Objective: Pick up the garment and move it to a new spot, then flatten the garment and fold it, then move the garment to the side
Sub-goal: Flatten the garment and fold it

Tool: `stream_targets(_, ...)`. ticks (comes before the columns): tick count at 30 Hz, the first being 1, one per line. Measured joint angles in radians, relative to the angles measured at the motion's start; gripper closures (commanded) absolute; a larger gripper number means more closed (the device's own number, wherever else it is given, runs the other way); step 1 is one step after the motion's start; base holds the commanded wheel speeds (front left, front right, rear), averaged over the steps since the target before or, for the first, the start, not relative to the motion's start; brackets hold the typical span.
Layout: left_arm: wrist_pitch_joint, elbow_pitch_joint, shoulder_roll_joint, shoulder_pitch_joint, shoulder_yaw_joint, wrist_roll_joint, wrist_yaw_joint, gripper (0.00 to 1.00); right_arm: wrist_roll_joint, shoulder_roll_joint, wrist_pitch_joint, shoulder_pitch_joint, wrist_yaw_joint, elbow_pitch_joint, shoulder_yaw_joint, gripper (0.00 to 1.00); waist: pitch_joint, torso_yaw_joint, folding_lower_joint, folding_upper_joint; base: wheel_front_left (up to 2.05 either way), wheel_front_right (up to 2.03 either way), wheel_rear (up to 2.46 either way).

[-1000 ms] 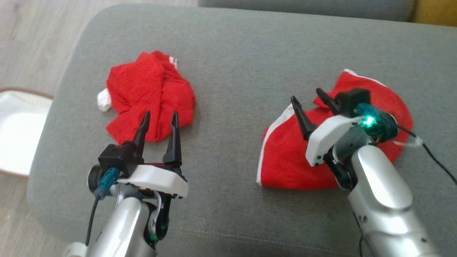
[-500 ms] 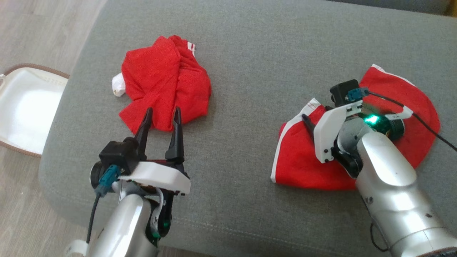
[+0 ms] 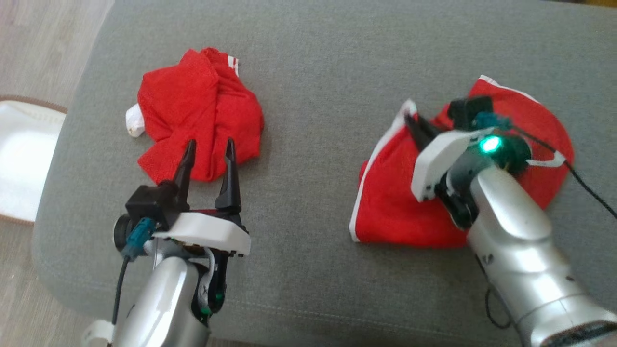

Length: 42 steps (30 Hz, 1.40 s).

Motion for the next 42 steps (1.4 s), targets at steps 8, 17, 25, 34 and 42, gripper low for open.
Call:
stream_targets(8,0.0,0.001,-0.001,0.0,0.022,0.004,-0.005,0.0,0.07,0.002,-0.229,-0.211,0.0,-0.074,-0.007,1.0,-0.056,-0.031,0.0,0.0,0.0,0.0,0.0)
stream_targets(17,0.0,-0.015,-0.001,0.046,0.033,-0.009,0.001,0.0,0.109,-0.035,-0.337,-0.336,0.0,-0.163,-0.048,1.0,-0.111,-0.066,0.0,0.0,0.0,0.0,0.0)
stream_targets(25,0.0,-0.027,-0.001,0.072,0.043,-0.013,0.006,0.0,0.104,-0.111,-0.341,-0.126,0.0,-0.262,-0.178,1.0,-0.135,-0.12,0.0,0.0,0.0,0.0,0.0)
stream_targets(34,0.0,-0.033,-0.001,0.081,0.042,-0.012,0.005,0.0,-0.04,-0.044,-0.243,0.363,0.0,-0.505,-0.456,1.0,-0.155,-0.211,0.0,0.0,0.0,0.0,0.0)
stream_targets(42,0.0,-0.025,-0.001,0.079,0.028,-0.011,0.0,0.0,-0.173,0.015,-0.167,0.529,0.0,-0.62,-0.552,1.0,-0.143,-0.278,0.0,0.0,0.0,0.0,0.0)
